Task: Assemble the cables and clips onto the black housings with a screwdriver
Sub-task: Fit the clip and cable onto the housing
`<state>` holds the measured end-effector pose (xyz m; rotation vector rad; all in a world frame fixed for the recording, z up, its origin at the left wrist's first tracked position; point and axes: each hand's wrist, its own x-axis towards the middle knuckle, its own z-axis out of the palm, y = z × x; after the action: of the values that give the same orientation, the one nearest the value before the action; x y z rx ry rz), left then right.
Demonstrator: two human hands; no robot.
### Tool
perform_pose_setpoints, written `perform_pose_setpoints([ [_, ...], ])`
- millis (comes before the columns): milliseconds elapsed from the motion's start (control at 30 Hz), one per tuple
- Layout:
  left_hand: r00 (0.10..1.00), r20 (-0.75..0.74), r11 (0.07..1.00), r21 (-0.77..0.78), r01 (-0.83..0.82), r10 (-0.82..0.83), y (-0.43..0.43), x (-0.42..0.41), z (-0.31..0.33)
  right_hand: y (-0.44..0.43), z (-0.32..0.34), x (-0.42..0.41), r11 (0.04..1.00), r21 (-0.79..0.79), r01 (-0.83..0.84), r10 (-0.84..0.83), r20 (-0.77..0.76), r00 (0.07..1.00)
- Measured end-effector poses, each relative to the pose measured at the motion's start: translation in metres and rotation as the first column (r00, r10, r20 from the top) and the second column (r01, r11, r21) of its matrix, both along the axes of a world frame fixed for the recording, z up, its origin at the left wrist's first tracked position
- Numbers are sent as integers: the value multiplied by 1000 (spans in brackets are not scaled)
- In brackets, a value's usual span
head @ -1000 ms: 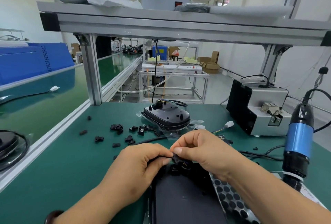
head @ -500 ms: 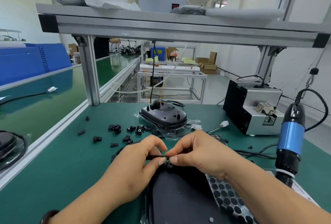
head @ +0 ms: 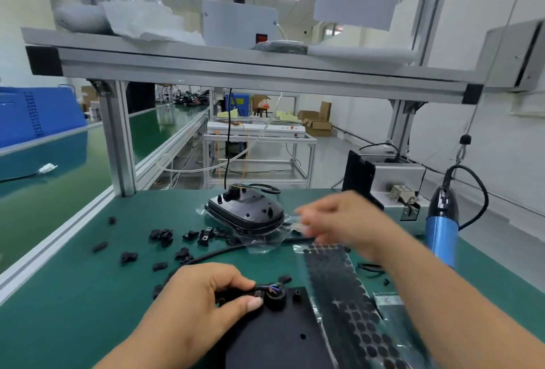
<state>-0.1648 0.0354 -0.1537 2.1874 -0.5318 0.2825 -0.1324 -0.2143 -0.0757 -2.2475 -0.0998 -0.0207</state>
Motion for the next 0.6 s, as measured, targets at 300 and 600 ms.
perform_pose_setpoints([
  [300,1000,24,998,63,18,-19,2,-1,2,-44,-2,52,407,-911,-61,-451,-259,854],
  [600,998,52,992,126,34,-40,4,-2,3,-63,-52,53,458,-871,176,-474,-71,878],
])
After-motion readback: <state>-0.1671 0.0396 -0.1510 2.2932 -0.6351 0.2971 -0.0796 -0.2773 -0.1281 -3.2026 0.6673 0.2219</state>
